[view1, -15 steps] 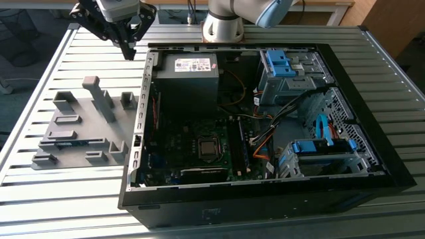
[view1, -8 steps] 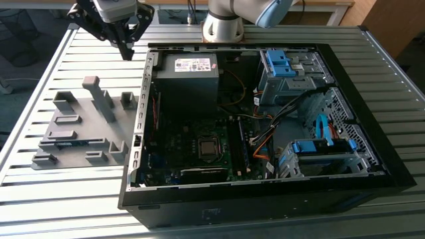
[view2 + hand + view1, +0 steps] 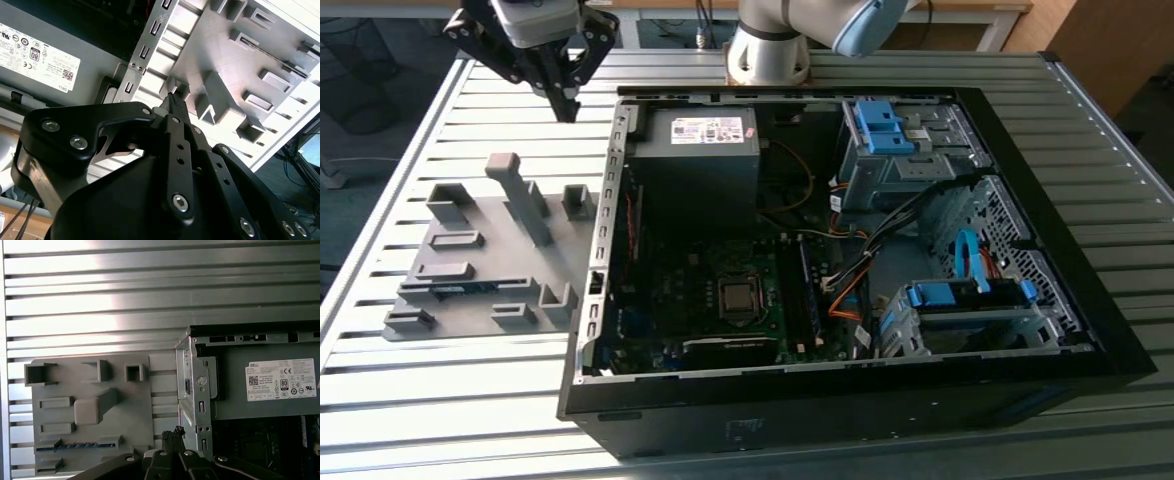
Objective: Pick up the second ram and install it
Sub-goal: 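Reach for the second ram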
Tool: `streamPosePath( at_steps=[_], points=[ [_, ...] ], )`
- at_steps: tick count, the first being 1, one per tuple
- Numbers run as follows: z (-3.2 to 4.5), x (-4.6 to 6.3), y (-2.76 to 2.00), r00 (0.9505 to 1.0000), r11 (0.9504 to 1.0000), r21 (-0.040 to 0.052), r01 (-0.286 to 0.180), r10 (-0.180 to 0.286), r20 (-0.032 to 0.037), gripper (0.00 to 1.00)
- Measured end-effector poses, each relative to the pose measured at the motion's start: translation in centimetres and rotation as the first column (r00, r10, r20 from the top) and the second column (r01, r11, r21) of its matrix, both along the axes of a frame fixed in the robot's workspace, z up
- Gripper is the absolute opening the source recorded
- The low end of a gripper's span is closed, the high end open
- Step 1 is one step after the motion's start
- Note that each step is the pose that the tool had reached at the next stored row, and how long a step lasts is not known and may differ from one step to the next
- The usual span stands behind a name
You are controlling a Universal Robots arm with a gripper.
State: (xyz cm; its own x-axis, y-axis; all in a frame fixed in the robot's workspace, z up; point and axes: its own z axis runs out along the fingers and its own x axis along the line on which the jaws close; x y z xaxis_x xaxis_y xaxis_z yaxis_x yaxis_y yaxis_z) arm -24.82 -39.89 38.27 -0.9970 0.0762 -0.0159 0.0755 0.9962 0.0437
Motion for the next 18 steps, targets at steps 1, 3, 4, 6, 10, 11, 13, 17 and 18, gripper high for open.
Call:
streamPosePath(
  at_steps=[1,3,4,6,10,11,13,17,18],
  points=[
    [-0.01,-0.1,0.0,1.0,1.0,0.0,0.0,0.0,-0.0001,0.11],
    [-0.03,-0.31,0.0,1.0,1.0,0.0,0.0,0.0,-0.0003,0.11],
    [-0.04,-0.42,0.0,1.0,1.0,0.0,0.0,0.0,-0.0003,0.11],
    [-0.05,-0.59,0.0,1.0,1.0,0.0,0.0,0.0,-0.0004,0.11],
    [-0.05,-0.63,0.0,1.0,1.0,0.0,0.0,0.0,-0.0005,0.11],
    [-0.06,-0.64,0.0,1.0,1.0,0.0,0.0,0.0,-0.0005,0.11],
    [-0.01,-0.65,-0.01,1.0,1.0,-0.0001,0.0,0.0,-0.0006,0.11],
    [0.03,-0.74,0.0,0.9999,0.9999,0.0,-0.012,0.012,-0.0005,0.11],
    [0.02,-0.81,0.0,0.9998,0.9998,0.0,-0.02,0.02,-0.0005,0.11]
  ],
)
